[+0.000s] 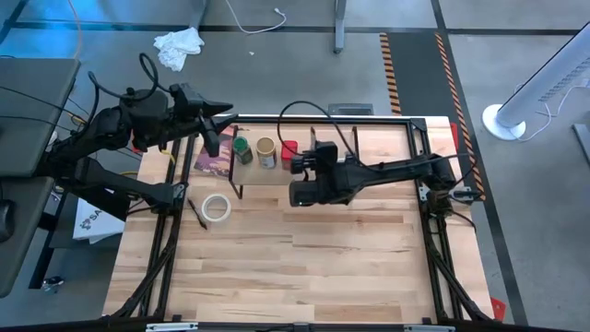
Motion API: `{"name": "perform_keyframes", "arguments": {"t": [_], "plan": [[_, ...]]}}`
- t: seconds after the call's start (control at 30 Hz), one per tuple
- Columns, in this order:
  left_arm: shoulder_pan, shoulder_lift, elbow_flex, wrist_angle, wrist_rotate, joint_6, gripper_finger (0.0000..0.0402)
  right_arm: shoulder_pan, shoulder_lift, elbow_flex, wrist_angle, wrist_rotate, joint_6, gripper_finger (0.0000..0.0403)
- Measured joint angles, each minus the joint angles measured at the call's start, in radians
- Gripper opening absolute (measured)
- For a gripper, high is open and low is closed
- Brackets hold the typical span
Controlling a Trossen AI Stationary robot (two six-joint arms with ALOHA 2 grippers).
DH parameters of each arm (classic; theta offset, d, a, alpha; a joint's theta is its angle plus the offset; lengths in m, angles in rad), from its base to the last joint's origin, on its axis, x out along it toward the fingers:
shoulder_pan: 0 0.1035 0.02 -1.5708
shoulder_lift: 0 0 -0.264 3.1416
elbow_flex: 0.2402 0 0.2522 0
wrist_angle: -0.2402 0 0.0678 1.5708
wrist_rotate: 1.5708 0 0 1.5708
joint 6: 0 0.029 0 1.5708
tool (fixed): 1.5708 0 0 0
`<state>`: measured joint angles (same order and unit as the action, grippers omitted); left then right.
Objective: Shelf spices
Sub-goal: Put the brown pack on the shelf
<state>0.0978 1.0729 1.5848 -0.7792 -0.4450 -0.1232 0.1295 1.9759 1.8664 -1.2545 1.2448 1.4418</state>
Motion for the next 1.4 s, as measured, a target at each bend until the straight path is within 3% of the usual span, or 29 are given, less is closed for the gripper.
{"name": "perform_keyframes", "arguments": {"t": [0.23, 0.47, 0.57, 0.9, 1.13, 1.4], "plan": [[0.0, 0.0, 0.0, -0.004, -0.005, -0.058, 0.0152, 0.026, 0.013, 0.0, -0.006, 0.048, 0.076, 0.0], [0.0, 0.0, 0.0, -0.009, 0.0, -0.076, 0.0152, 0.035, 0.068, 0.0, -0.176, 0.081, 0.319, 0.0], [0.0, 0.0, 0.0, -0.01, 0.018, -0.074, 0.0152, 0.034, 0.068, 0.0, -0.21, 0.095, 0.348, 0.0], [-0.001, -0.009, 0.0, -0.01, 0.048, -0.014, 0.0152, 0.018, 0.111, 0.001, -0.012, 0.087, 0.211, 0.0], [0.0, -0.035, 0.001, -0.011, 0.05, -0.005, 0.0152, 0.006, 0.138, 0.0, -0.01, 0.085, 0.252, 0.0], [0.0, -0.078, 0.001, -0.01, 0.044, -0.021, 0.0152, 0.003, 0.131, 0.001, -0.015, 0.039, 0.153, 0.0006]]}}
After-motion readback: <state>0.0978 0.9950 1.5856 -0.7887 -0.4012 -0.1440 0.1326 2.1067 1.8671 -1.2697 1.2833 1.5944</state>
